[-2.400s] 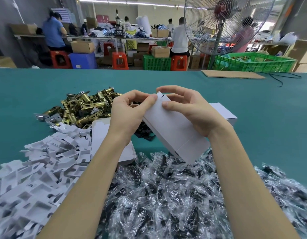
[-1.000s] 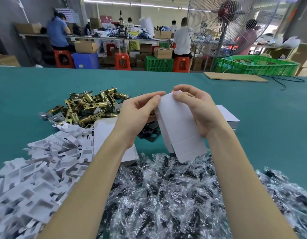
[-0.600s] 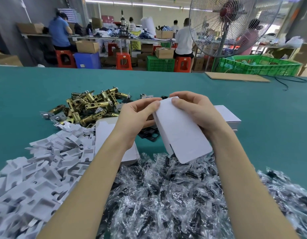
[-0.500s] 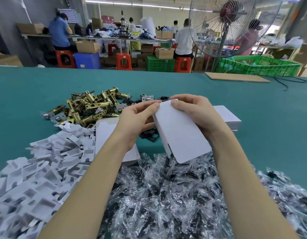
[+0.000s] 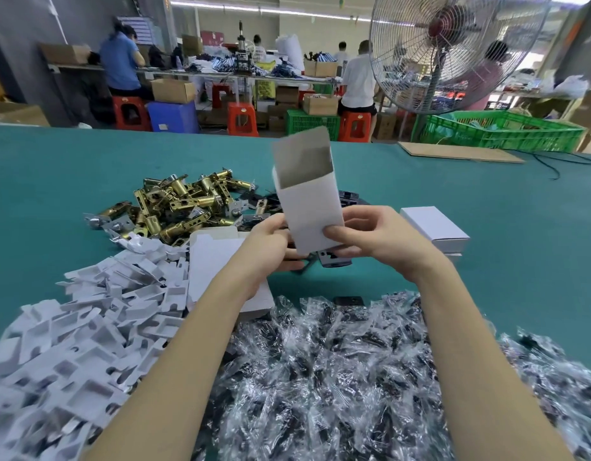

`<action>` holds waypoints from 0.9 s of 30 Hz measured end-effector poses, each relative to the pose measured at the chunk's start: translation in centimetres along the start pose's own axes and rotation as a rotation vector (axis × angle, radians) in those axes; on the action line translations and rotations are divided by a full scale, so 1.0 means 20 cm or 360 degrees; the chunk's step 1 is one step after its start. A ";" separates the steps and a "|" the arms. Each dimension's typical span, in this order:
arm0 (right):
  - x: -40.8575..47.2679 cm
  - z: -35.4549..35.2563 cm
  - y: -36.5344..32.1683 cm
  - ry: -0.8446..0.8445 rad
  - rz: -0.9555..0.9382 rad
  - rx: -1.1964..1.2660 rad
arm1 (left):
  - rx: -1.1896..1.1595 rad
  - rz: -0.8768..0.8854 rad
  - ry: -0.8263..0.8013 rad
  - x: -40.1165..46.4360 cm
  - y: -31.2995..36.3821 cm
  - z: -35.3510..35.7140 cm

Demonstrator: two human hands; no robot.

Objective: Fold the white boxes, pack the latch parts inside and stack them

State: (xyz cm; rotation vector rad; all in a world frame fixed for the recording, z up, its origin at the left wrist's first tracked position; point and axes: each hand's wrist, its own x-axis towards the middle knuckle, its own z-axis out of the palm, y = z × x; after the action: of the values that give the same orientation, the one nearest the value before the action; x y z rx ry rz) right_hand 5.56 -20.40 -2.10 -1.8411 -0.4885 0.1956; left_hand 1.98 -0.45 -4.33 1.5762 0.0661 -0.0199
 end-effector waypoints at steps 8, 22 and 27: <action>-0.04 -0.04 0.08 -0.0410 0.0479 -0.0370 | 0.0434 0.0385 -0.0162 -0.02 -0.01 -0.06; -0.10 0.15 -0.44 0.0261 -0.0077 -0.1223 | 0.0670 0.0478 -0.0130 -0.03 -0.07 -0.03; 0.16 0.49 -0.52 0.0139 -0.0406 -0.1171 | 0.0729 0.0452 -0.0135 -0.03 -0.10 -0.03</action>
State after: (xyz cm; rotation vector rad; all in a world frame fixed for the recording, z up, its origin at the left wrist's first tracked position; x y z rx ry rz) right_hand 2.36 -7.95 4.77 -2.4550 -0.7978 -0.2767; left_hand 1.29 0.16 -6.20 2.0271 -0.2450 0.1289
